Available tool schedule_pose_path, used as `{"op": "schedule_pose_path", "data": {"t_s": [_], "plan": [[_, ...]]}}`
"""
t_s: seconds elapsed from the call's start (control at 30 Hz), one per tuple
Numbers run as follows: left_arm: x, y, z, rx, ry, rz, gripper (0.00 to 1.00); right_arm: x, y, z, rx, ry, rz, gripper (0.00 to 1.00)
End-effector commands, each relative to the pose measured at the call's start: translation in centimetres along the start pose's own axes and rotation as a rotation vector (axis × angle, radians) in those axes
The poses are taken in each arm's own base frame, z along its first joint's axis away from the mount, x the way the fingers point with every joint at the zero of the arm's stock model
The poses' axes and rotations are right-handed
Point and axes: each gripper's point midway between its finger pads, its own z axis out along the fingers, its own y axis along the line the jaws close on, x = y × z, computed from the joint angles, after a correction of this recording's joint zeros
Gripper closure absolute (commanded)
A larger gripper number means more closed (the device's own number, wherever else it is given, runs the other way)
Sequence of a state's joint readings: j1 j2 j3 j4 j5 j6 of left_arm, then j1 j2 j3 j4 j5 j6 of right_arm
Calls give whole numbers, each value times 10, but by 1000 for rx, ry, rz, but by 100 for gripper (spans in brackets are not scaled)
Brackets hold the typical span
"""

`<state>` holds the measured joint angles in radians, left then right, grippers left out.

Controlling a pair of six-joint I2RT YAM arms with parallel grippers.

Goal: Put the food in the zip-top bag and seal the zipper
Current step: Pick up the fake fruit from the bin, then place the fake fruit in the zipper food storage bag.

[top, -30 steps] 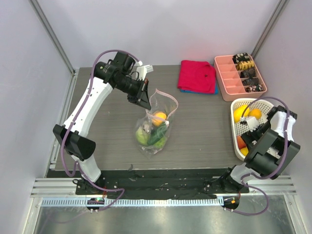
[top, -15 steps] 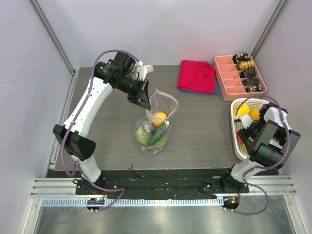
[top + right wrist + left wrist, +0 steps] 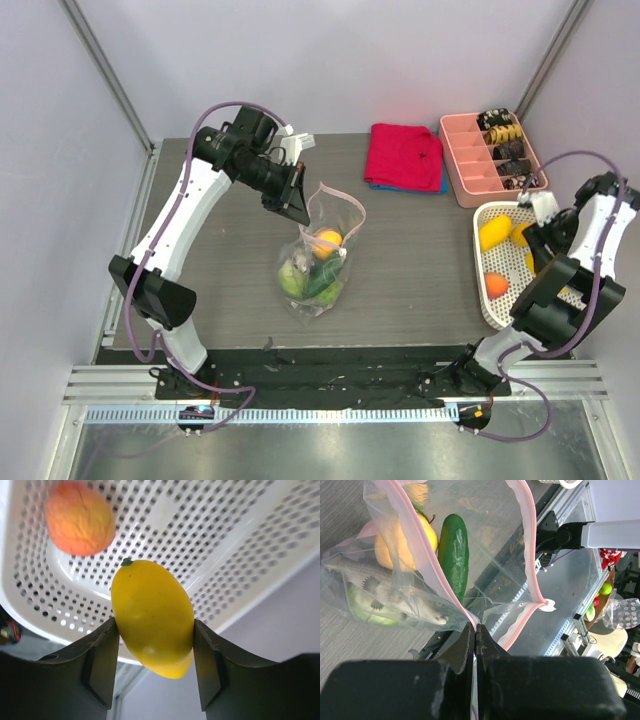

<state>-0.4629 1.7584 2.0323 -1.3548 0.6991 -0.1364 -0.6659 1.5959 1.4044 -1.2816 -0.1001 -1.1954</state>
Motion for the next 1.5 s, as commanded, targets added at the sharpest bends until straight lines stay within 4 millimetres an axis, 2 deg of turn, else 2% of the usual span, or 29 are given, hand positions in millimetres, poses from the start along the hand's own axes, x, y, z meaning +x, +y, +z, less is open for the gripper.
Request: {"op": "schedule_pose_path", "data": {"t_s": [0.0,0.07,0.13,0.17,0.2,0.23,0.27,0.3,0.33,0.37,0.4,0.43,0.47,0.53,0.57,0.63,0.67,0.7,0.77,0.8,0.87,0.9,0.93,1.0,1.03,1.13,1.3,1.37,1.47], "plan": [[7,-7,-8,6,14,8,100,-62,36,-65,-92,-271,73,97],[7,-5,-6,1,19,0,100,-97,43,-90,-99,-398,137,98],[8,-2,-4,-7,23,-4,100,-144,73,-112,-201,-540,166,99],[8,-2,-4,-6,26,-6,100,-161,80,-125,-224,-593,193,99],[8,-1,-4,-6,26,-10,100,-187,91,-139,-273,-689,182,99],[7,-1,-4,-12,22,-8,100,-209,114,-149,-365,-712,261,99],[7,0,-4,-14,21,-9,100,-234,116,-162,-386,-798,254,99],[8,0,-4,-17,22,-10,100,-250,123,-172,-424,-849,277,99],[9,1,-3,-17,26,-14,100,-263,143,-182,-488,-888,318,99],[10,1,-3,-17,26,-14,100,-293,137,-213,-530,-1038,412,99],[13,2,-2,-18,32,-18,100,-301,141,-233,-571,-1119,451,99],[14,2,-2,-18,33,-19,100,-300,148,-239,-580,-1185,496,99],[14,2,-3,-21,32,-18,100,-312,156,-280,-638,-1346,501,99],[14,3,-3,-24,32,-23,100,-309,167,-298,-646,-1461,531,99],[15,3,-3,-23,31,-24,100,-317,177,-312,-647,-1525,538,99],[13,3,-3,-23,28,-26,100,-324,195,-315,-649,-1529,555,99],[13,3,-5,-24,24,-27,100,-331,197,-302,-617,-1486,625,99],[11,3,-4,-25,23,-27,100,-338,220,-296,-634,-1447,595,99],[9,2,-5,-25,16,-25,100,-347,238,-279,-610,-1399,587,99],[8,2,-5,-23,13,-25,100,-352,254,-273,-592,-1390,572,99],[8,2,-5,-24,15,-27,100,-356,269,-254,-592,-1350,565,99],[8,3,-5,-24,14,-28,100,-356,287,-251,-610,-1335,541,99],[7,2,-6,-23,10,-25,100,-356,296,-242,-614,-1313,530,99],[6,2,-8,-22,5,-26,100,-354,310,-233,-598,-1297,515,99],[6,1,-8,-16,5,-25,100,-351,327,-222,-604,-1260,487,99],[5,2,-10,-12,-1,-31,100,-343,348,-197,-621,-1193,458,99],[4,1,-14,-10,-12,-30,100,-327,371,-163,-642,-1036,424,99],[4,0,-15,-9,-14,-29,100,-313,384,-153,-667,-968,372,99],[5,-1,-16,-8,-15,-21,100,-300,397,-149,-685,-900,290,75]]}}
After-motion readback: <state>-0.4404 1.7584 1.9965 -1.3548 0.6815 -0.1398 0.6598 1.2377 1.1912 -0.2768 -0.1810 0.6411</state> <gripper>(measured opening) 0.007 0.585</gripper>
